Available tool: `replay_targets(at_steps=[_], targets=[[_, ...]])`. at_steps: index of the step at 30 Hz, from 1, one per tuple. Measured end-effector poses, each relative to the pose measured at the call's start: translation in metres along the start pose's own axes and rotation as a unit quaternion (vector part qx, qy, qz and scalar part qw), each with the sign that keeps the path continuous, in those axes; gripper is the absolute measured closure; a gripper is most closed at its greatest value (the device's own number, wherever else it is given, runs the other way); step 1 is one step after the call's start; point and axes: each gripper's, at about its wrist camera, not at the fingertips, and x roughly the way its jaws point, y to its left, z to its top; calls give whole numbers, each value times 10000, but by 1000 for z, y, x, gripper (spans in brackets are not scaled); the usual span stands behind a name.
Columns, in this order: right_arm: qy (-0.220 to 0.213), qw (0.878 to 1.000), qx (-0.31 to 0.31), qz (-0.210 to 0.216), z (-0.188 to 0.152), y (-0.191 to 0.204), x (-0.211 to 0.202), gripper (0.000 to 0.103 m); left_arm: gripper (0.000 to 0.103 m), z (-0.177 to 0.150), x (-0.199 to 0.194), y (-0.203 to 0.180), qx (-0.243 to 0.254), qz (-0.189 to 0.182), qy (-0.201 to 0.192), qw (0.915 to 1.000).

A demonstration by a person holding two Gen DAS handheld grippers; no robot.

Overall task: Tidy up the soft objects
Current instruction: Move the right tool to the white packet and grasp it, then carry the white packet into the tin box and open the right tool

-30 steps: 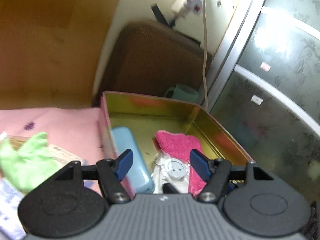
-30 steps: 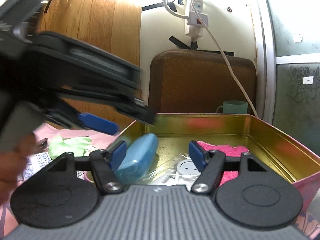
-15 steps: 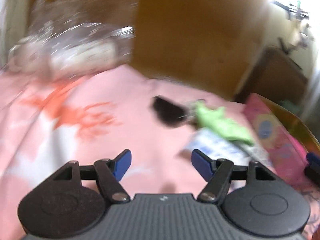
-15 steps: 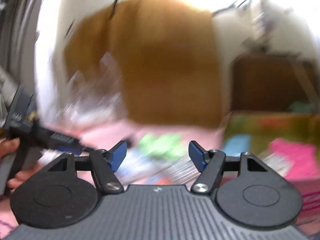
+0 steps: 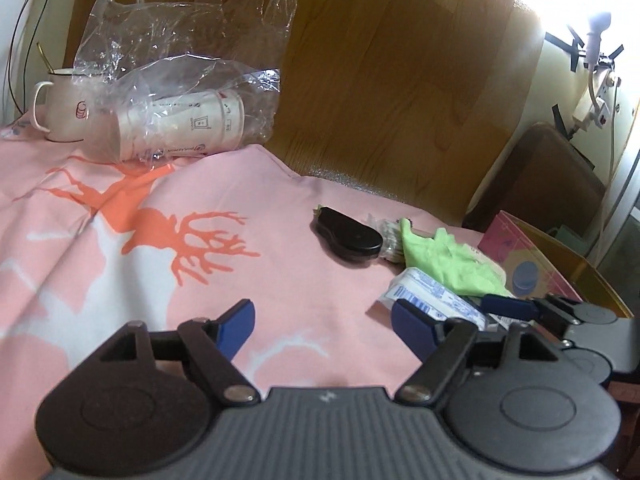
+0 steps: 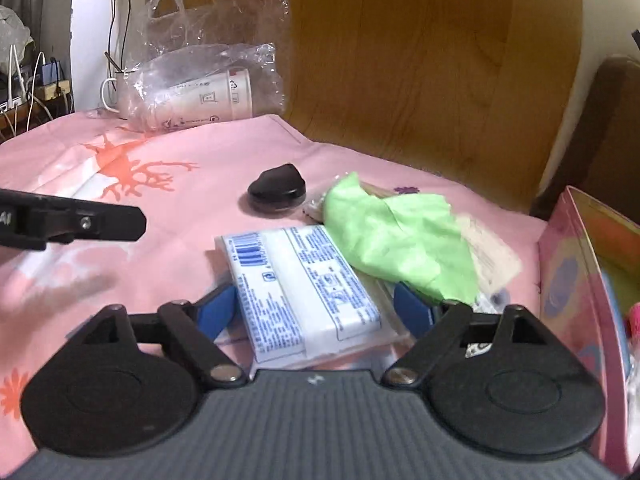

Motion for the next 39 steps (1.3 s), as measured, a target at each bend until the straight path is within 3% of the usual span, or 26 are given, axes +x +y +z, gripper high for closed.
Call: replay_targets(at_steps=[1,2,12,15,19,23,27,32,34,36,39], targets=[[59,9999,34,94,-1,2,-1,28,25,0,0,1,-36,-22,7,10000],[89,9997,195,153,-2,3,-3,30,25,0,1,2,-85,-44,22,10000],[-22,9989,90,458,-43,68,-79,30,23,1,3,8,-274,-127,166,9994],[-129,9989,-8,448,-59,88,-99,29,23,1,3,7,-232,-111,178,9995],[-287,9982,10,535,-67,89,-111,6,22,1,2,6,-206,-114,194,9995],[-67,9989,143,441,-70,77,-104,5,22,1,1,8,-270,-185,237,9992],[-51,9952,661,723,-71,62,-104,5,22,-5,-10,9,-259,-242,298,9989],[-11,9968,481,639,-71,69,-103,4,22,-24,-42,14,-358,-432,348,9978],[7,9978,283,603,-69,75,-102,9,22,-30,-57,17,-469,-493,382,9970],[-91,9974,165,694,-71,76,-105,22,22,-34,-70,21,-710,-583,540,9943],[-130,9971,165,727,-72,74,-106,24,25,-39,-84,22,-899,-759,805,9898]])
